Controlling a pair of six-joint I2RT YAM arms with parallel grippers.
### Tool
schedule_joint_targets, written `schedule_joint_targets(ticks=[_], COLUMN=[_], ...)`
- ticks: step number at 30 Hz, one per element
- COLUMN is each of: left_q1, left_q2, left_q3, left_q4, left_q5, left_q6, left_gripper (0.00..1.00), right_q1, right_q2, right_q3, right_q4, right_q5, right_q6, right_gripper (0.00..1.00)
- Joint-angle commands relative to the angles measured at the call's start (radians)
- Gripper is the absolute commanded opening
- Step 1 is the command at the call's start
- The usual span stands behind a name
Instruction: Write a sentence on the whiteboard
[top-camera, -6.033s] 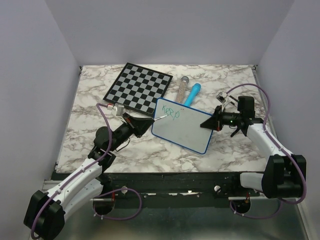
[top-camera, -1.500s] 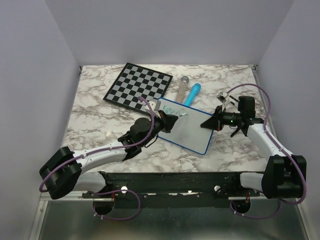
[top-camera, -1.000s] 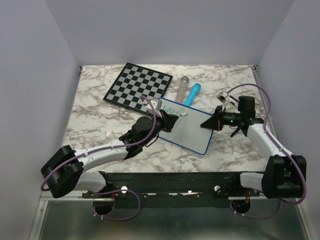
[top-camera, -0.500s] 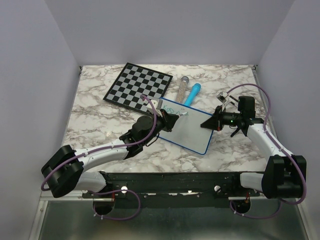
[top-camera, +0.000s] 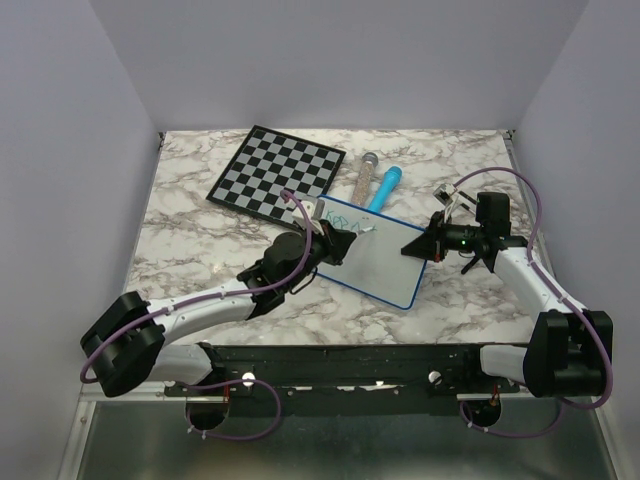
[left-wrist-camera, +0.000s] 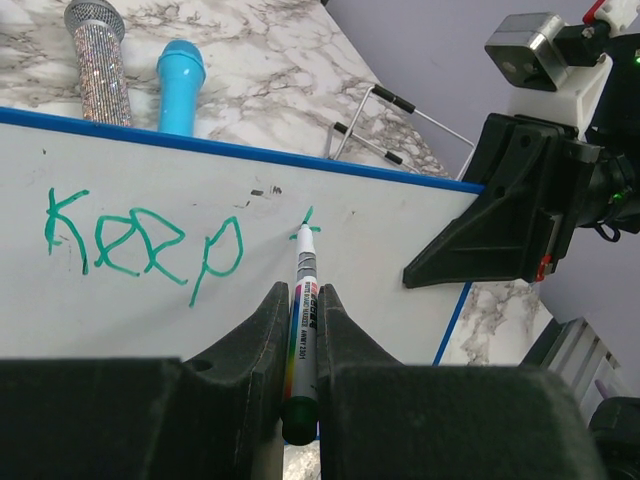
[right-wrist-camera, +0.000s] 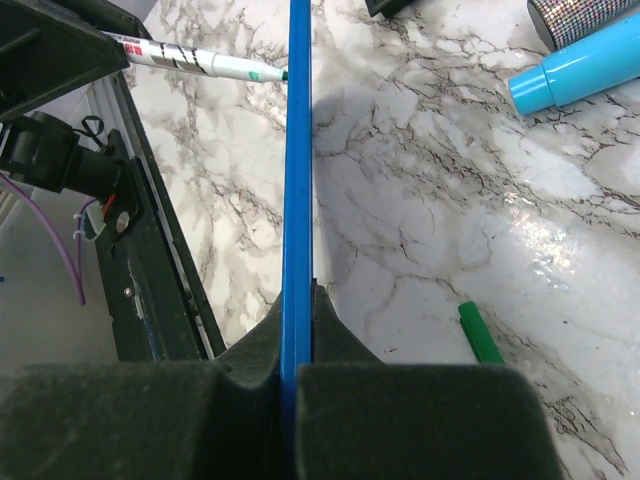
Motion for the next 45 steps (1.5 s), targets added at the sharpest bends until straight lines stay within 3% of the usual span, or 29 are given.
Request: schedule_joint_targets(ticks=[1, 22, 45], left_q1=[0.006, 0.005, 0.024], left_q2=[-0.033, -0.043, -0.022], left_q3=[-0.024, -0.062, 0.033], left_q4=[-0.037, -0.060, 0.023], left_q5=[0.002, 0.054, 0.111], left_q6=[-0.009, -0.037, -0.038], left_gripper=[0.00, 0.00, 0.00], right_q1=[0.006, 0.005, 0.006], right_q2=[-0.012, -0.020, -0.023], right_q3=[0.027, 0.026, 0.026], right_q4=[0.023, 0.024, 0.024], right_q5=[-0.013, -0.013, -0.011], right_q6=[-0.008, -0.008, -0.010], right_gripper=[0.01, 0.01, 0.01])
